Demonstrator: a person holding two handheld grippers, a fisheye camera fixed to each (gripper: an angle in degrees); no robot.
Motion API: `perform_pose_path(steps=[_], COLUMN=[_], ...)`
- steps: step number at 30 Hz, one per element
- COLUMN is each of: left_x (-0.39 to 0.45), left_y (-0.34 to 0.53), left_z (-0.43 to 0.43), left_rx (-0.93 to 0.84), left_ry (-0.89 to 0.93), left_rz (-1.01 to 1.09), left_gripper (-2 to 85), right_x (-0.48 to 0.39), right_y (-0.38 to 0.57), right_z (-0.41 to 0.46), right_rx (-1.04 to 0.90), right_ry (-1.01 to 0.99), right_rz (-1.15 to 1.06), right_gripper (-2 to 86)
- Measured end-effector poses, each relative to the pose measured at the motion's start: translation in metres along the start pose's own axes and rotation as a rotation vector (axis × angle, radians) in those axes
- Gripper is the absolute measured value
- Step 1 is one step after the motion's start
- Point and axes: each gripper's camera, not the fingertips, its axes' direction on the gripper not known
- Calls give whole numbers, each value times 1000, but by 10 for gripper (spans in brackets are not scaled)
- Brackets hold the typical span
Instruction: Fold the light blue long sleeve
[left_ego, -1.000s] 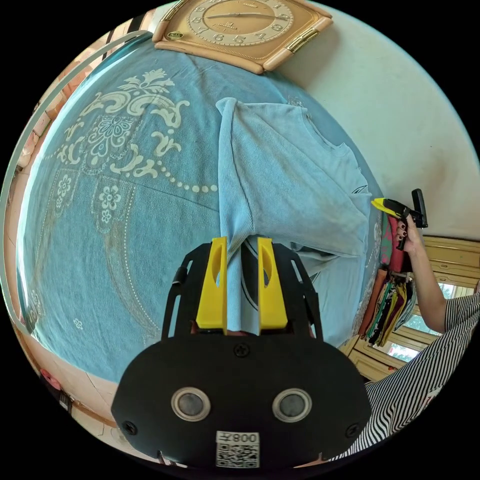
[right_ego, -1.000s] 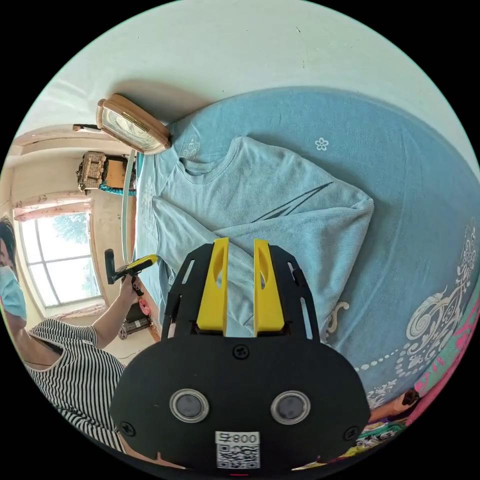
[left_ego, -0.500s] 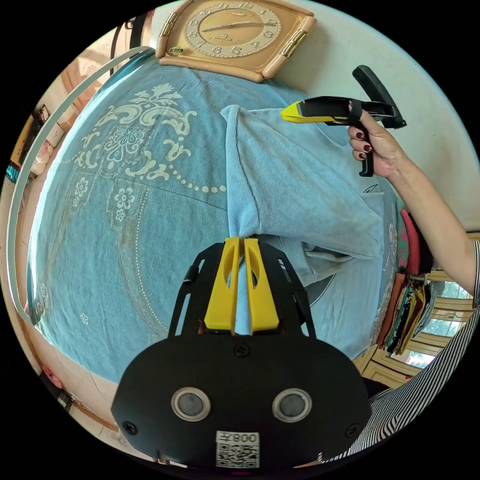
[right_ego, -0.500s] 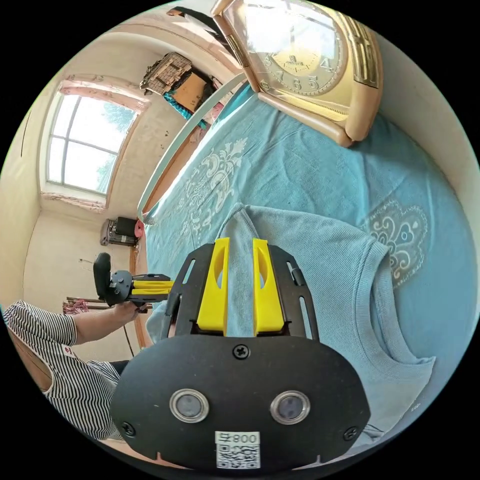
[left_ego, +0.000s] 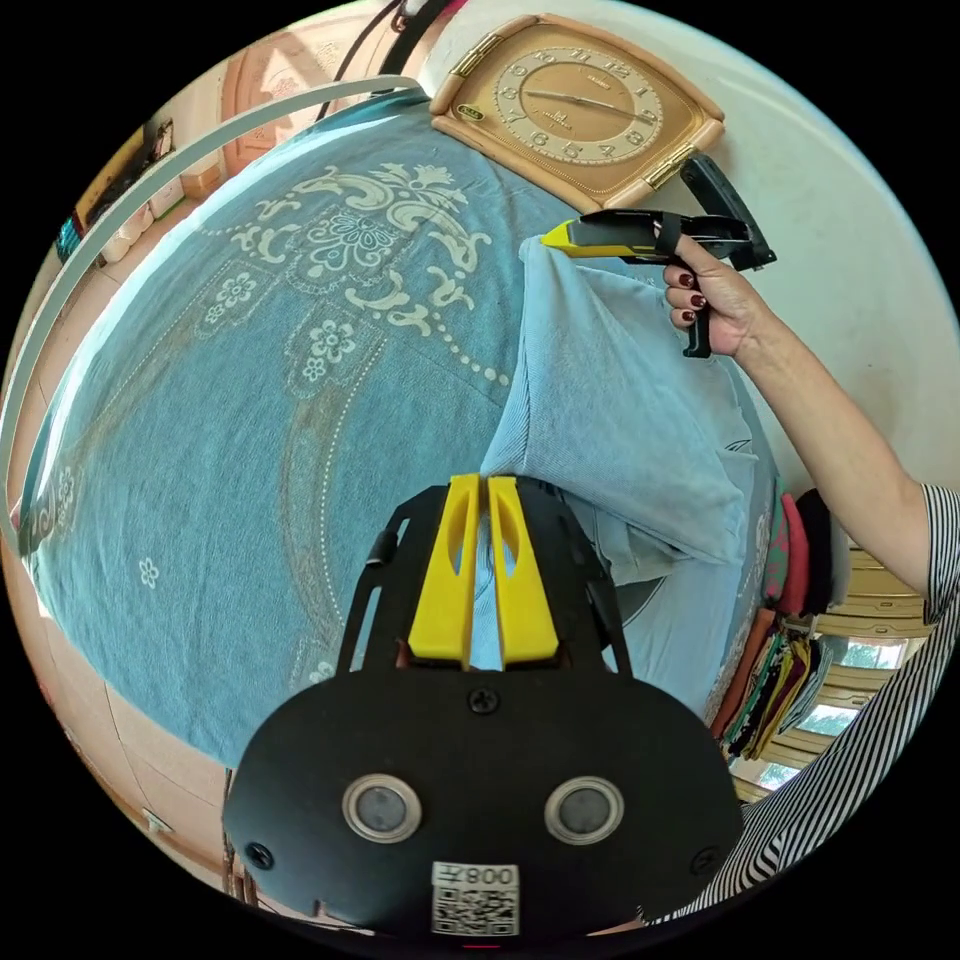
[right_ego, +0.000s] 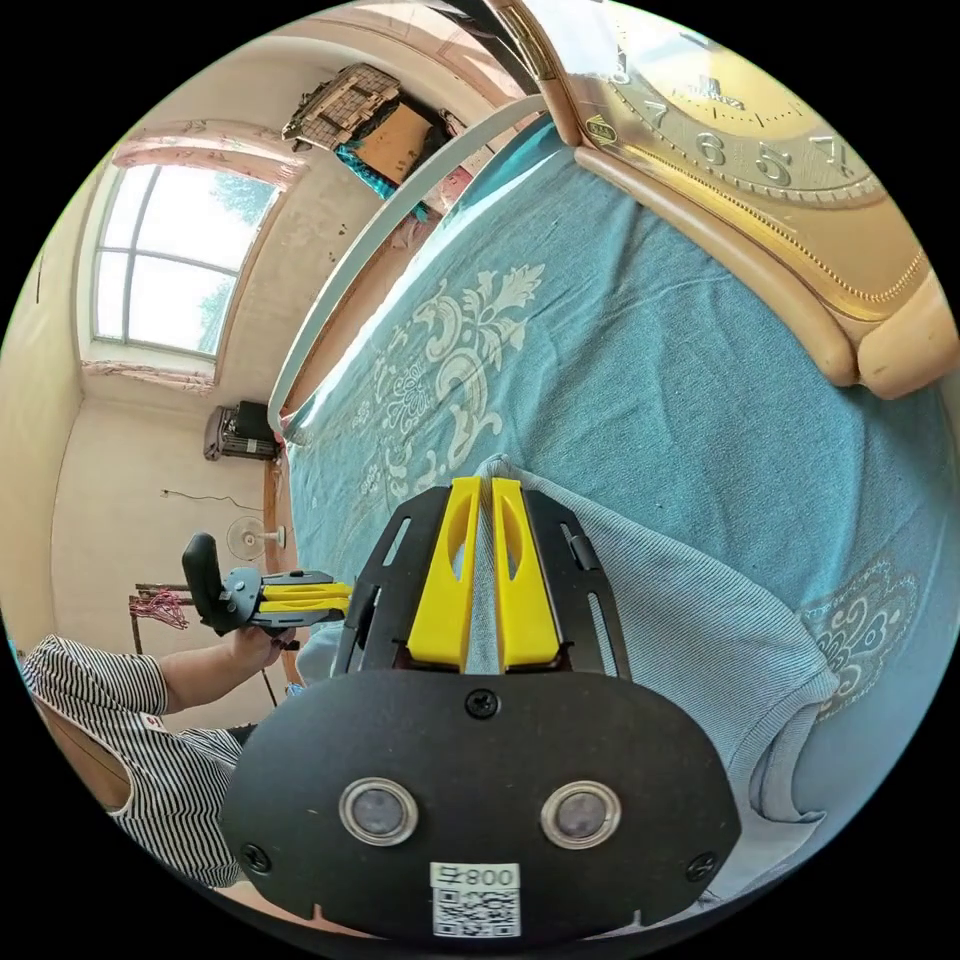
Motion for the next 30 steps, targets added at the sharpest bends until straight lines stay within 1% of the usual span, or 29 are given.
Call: perform_pose_path(steps=[2, 4, 8, 11, 14, 16, 18, 19, 21, 23, 24, 25, 26, 27, 29, 30], left_x=[-11, -16, -10, 2, -4, -11, -17, -17, -9, -3, 0, 1, 1, 0, -3, -5], left_y=[9, 20, 46, 63, 81, 94, 109, 112, 122, 125, 126, 126, 128, 130, 138, 146], left_z=[-2, -11, -40, -51, -55, -62, -74, -77, -87, -88, -82, -78, -67, -52, -36, -41], left_rx=[-5, 21, 105, 115, 100, 116, 142, 153, 207, 210, 194, 183, 146, 68, -11, 15], left_ry=[6, 15, -11, -117, -134, -109, -85, -76, -63, -58, -40, -35, -47, -99, -162, -150], left_rz=[-32, -39, -24, -4, -38, -63, -81, -77, -39, -2, 21, 33, 55, 71, 87, 84], left_gripper=[24, 27, 29, 28, 28, 29, 25, 23, 15, 10, 7, 6, 5, 4, 3, 2], right_x=[-1, -7, -24, -35, -50, -65, -86, -90, -99, -106, -112, -115, -119, -123, -127, -129], right_y=[-5, -4, 11, 33, 52, 63, 78, 81, 89, 98, 109, 114, 123, 131, 142, 147], right_z=[12, 11, -8, -26, -30, -21, -2, 5, 37, 59, 62, 64, 66, 69, 72, 72], right_rx=[-25, -1, 122, 269, 326, 298, 254, 235, 129, 80, 134, 141, 154, 163, 148, 112], right_ry=[-26, -30, -8, 38, -28, -15, 74, 98, 193, 250, 278, 289, 297, 313, 334, 331], right_rz=[25, 24, 14, 43, 17, -19, -62, -69, -70, -90, -114, -110, -96, -91, -98, -85], right_gripper=[18, 17, 11, 5, 3, 2, 2, 2, 2, 2, 2, 2, 2, 2, 2, 1])
